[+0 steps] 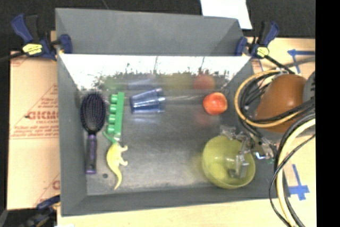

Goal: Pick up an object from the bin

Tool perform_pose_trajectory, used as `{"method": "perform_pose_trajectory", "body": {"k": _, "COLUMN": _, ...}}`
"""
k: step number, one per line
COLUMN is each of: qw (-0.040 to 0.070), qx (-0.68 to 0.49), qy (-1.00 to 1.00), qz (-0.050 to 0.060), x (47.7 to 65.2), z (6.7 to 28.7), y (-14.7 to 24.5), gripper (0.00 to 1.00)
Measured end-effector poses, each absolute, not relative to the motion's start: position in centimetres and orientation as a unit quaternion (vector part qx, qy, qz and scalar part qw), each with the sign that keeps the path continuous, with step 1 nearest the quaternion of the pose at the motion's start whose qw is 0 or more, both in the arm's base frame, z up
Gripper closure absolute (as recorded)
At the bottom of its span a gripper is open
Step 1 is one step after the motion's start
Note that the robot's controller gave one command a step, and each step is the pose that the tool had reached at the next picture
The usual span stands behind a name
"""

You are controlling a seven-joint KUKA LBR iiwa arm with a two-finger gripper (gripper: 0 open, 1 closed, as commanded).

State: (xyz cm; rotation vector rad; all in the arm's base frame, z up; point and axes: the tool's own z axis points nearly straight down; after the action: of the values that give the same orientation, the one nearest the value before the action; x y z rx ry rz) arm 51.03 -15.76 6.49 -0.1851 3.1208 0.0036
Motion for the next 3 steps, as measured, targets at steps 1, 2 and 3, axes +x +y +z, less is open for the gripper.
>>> {"method": "perform_pose_trajectory", "body": {"k": 1, "qw": 0.014, "qx": -0.120, "qy": 0.993, "qz": -0.006, "x": 54.6, "z": 7.1, "y": -14.7, "gripper": 0.00}}
{"method": "perform_pose_trajectory", "body": {"k": 2, "qw": 0.022, "qx": -0.060, "qy": 0.998, "qz": -0.001, "x": 51.9, "z": 7.1, "y": -15.7, "gripper": 1.00}}
{"method": "perform_pose_trajectory", "body": {"k": 3, "qw": 0.023, "qx": -0.060, "qy": 0.998, "qz": -0.001, "x": 51.9, "z": 7.2, "y": -15.7, "gripper": 1.00}}
